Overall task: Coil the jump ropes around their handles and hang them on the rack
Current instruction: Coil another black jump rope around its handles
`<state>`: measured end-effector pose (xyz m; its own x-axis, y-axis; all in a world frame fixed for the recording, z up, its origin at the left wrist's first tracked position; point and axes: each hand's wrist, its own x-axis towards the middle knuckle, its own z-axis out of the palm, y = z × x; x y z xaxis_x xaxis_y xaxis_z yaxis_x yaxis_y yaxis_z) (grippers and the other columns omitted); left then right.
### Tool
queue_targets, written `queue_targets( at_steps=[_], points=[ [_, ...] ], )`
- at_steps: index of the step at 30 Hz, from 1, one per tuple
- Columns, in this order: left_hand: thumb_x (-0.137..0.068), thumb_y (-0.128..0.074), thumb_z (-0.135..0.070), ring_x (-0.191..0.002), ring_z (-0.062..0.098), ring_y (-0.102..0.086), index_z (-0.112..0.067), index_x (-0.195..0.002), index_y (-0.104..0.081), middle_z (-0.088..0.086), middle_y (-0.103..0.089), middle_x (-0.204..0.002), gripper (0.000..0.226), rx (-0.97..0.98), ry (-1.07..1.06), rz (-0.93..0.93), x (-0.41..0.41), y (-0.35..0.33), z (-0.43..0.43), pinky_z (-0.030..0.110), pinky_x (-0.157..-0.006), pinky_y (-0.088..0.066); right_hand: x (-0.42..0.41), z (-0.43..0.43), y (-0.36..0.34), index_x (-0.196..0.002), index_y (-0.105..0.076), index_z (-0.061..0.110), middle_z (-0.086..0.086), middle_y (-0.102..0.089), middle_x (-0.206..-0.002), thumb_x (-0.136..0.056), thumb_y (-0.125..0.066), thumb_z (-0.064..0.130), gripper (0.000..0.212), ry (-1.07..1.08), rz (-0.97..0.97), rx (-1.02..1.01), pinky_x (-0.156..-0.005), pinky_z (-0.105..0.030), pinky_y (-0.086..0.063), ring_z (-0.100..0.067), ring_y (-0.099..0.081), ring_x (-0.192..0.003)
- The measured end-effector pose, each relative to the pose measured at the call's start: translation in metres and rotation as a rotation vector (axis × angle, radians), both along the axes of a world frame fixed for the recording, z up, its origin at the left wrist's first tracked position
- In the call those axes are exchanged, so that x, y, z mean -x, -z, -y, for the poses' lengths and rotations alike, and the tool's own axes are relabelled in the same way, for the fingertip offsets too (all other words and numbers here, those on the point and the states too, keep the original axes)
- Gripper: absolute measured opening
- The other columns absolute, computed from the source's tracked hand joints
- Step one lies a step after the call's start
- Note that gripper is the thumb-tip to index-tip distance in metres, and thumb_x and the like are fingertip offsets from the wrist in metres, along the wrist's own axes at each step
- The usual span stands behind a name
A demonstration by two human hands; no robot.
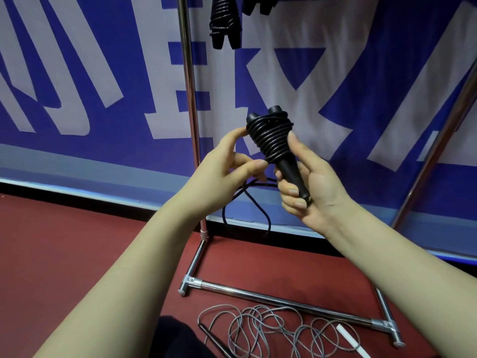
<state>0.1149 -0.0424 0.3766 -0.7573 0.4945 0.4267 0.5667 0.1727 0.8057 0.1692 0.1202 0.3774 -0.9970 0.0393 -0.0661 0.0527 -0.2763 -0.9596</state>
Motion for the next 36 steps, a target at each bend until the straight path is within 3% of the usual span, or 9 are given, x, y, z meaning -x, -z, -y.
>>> queue_targets(
  at_steps=[6, 14, 17, 20, 22, 28, 31, 34, 36],
  points=[
    [-0.092, -0.063, -0.013, -0.067, 0.018, -0.063, -0.002, -0.113, -0.059, 0.004, -0.067, -0.071, 0.023, 0.064, 0.243, 0.298, 0.002, 0.007, 0.001, 0.028, -0.071, -0.054, 0.008, -0.006, 0.006, -0.065, -0.049, 0.015, 0.001, -0.032, -0.047, -0.074, -0.073, 0.054, 0.047, 0.199, -0.021, -0.166, -0.037, -0.019, -0.017, -0.011, -0.021, -0.035],
    [-0.091, -0.068, -0.015, -0.093, 0.006, -0.066, -0.016, -0.093, -0.063, 0.004, -0.075, -0.102, 0.005, 0.348, 0.355, 0.487, 0.009, 0.033, -0.003, 0.017, -0.063, -0.047, 0.027, -0.027, 0.023, -0.091, -0.067, 0.006, 0.004, -0.032, -0.047, -0.078, -0.07, 0.059, 0.054, 0.247, 0.114, -0.031, -0.032, -0.019, -0.018, -0.008, -0.022, -0.034],
    [-0.091, -0.069, -0.021, -0.082, 0.003, -0.062, -0.021, -0.088, -0.071, -0.006, -0.074, -0.091, 0.004, 0.577, 0.331, 0.482, 0.016, 0.053, -0.009, 0.02, -0.072, -0.044, 0.032, -0.028, 0.019, -0.073, -0.055, 0.015, 0.005, -0.031, -0.047, -0.081, -0.069, 0.055, 0.044, 0.295, 0.105, 0.116, -0.033, -0.019, -0.014, -0.007, -0.021, -0.035],
    [-0.086, -0.07, -0.02, -0.08, 0.014, -0.061, -0.014, -0.088, -0.074, 0.0, -0.07, -0.083, 0.007, 1.05, 0.257, 0.482, 0.026, 0.088, -0.009, 0.03, -0.074, -0.046, 0.034, -0.044, 0.006, -0.075, -0.048, 0.02, 0.007, -0.029, -0.046, -0.085, -0.067, 0.051, 0.038, 0.427, 0.037, 0.315, -0.034, -0.018, -0.012, -0.006, -0.019, -0.035],
    [-0.08, -0.07, -0.024, -0.077, 0.019, -0.063, -0.015, -0.084, -0.073, -0.002, -0.07, -0.078, 0.01, 1.16, 0.105, 0.516, 0.036, 0.106, -0.001, 0.032, -0.07, -0.049, 0.037, -0.06, 0.005, -0.076, -0.049, 0.02, 0.007, -0.033, -0.048, -0.085, -0.069, 0.051, 0.037, 0.517, 0.004, 0.387, -0.034, -0.018, -0.014, -0.005, -0.022, -0.035],
    [-0.071, -0.075, -0.045, -0.092, 0.018, -0.064, -0.019, -0.082, -0.07, 0.003, -0.072, -0.098, 0.028, 1.123, -0.014, 0.477, 0.047, 0.115, 0.013, 0.037, -0.097, -0.05, 0.05, -0.087, 0.042, -0.072, -0.053, 0.016, 0.004, -0.041, -0.056, -0.082, -0.074, 0.047, 0.039, 0.829, 0.077, 0.426, -0.033, -0.019, -0.021, -0.006, -0.03, -0.039],
    [-0.056, -0.065, -0.087, -0.098, 0.016, -0.061, -0.02, -0.088, -0.065, -0.005, -0.068, -0.091, 0.074, 1.091, -0.021, 0.519, 0.044, 0.11, 0.017, 0.039, -0.104, -0.045, 0.052, -0.096, 0.054, -0.07, -0.053, 0.012, 0.002, -0.045, -0.058, -0.083, -0.075, 0.043, 0.04, 0.967, 0.111, 0.424, -0.035, -0.019, -0.023, -0.008, -0.031, -0.04],
    [-0.05, -0.052, -0.098, -0.099, 0.016, -0.065, -0.01, -0.099, -0.07, 0.003, -0.072, -0.097, 0.102, 0.743, -0.035, 0.685, 0.046, 0.113, 0.027, 0.038, -0.093, -0.054, 0.052, -0.106, 0.075, -0.069, -0.053, 0.008, -0.002, -0.05, -0.062, -0.085, -0.073, 0.039, 0.04, 1.023, 0.174, 0.378, -0.036, -0.019, -0.022, -0.01, -0.031, -0.042],
    [-0.066, -0.055, -0.084, -0.093, 0.013, -0.069, 0.001, -0.107, -0.067, 0.013, -0.072, -0.102, 0.095, 0.41, -0.033, 0.802, 0.048, 0.113, 0.028, 0.029, -0.078, -0.057, 0.051, -0.108, 0.087, -0.069, -0.048, 0.008, -0.004, -0.051, -0.064, -0.087, -0.071, 0.035, 0.04, 1.038, 0.247, 0.351, -0.035, -0.016, -0.021, -0.01, -0.031, -0.043]
  ],
)
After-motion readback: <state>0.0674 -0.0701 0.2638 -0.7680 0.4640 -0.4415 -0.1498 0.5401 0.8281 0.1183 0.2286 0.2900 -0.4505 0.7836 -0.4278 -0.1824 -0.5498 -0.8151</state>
